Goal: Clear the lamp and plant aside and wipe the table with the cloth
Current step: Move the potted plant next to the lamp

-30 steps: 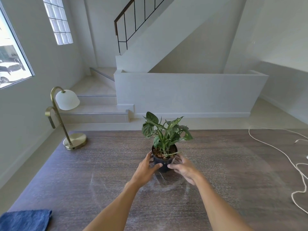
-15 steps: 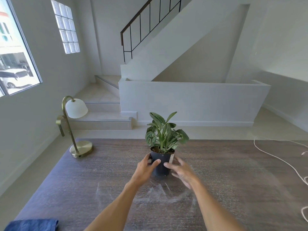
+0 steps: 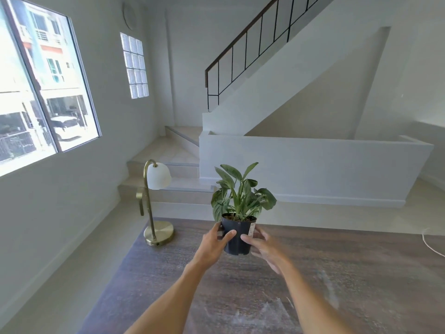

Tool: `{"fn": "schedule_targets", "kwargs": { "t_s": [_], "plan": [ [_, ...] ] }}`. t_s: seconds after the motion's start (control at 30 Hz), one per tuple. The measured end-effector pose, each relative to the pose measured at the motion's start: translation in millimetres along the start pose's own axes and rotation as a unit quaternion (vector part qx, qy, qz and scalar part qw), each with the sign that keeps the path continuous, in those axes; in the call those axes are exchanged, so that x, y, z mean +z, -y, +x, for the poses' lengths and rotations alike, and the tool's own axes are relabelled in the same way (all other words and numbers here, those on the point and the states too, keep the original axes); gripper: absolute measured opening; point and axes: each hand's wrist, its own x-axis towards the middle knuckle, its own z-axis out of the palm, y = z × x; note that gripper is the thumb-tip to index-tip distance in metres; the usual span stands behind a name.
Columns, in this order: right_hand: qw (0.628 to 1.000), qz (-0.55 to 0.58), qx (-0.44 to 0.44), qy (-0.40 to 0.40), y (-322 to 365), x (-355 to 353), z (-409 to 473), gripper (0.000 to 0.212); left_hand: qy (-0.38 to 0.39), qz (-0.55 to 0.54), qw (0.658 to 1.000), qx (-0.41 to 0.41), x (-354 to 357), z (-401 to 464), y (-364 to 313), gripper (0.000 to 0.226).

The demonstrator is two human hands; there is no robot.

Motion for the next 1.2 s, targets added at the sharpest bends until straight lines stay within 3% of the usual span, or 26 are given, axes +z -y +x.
{"fn": "schedule_targets", "kwargs": {
  "t_s": [0.17, 0.3, 0.47, 0.67, 0.77, 0.9, 1.07, 1.2],
  "plan": [
    [1.000, 0.000, 0.008, 0.006, 4.2, 43.6, 33.1, 0.102, -0.019, -0.007, 1.000, -0.001, -45.9, 15.8, 16.8, 0.035],
    [1.000, 0.014, 0.011, 0.005, 3.0, 74.8, 58.9, 0.060, -0.028, 0.003, 1.000, -0.005, -75.0, 27.2, 39.0, 0.049],
    [1.000, 0.017, 0.014, -0.002, -5.0, 105.3, 85.6, 0.051, -0.030, 0.012, 0.999, -0.007, -100.0, 42.0, 61.9, 0.039],
    [0.999, 0.012, 0.031, -0.008, -16.5, 131.8, 121.2, 0.062, -0.041, -0.002, 0.999, -0.028, -118.3, 56.8, 90.9, 0.030],
    [1.000, -0.003, 0.026, -0.010, -22.1, 139.5, 138.6, 0.068, -0.035, -0.002, 0.999, -0.040, -127.4, 63.5, 99.9, 0.041],
    [0.999, -0.039, 0.007, -0.020, -26.6, 152.2, 153.3, 0.114, -0.025, 0.006, 0.998, -0.057, -136.7, 71.7, 115.4, 0.066],
    [0.999, -0.045, -0.006, -0.025, -29.7, 160.6, 158.7, 0.099, -0.016, -0.010, 0.997, -0.072, -138.1, 75.4, 124.7, 0.062],
    [0.998, -0.040, -0.015, -0.040, -32.8, 161.4, 158.3, 0.099, -0.011, -0.010, 0.998, -0.062, -139.4, 76.8, 126.0, 0.067]
  ]
}}
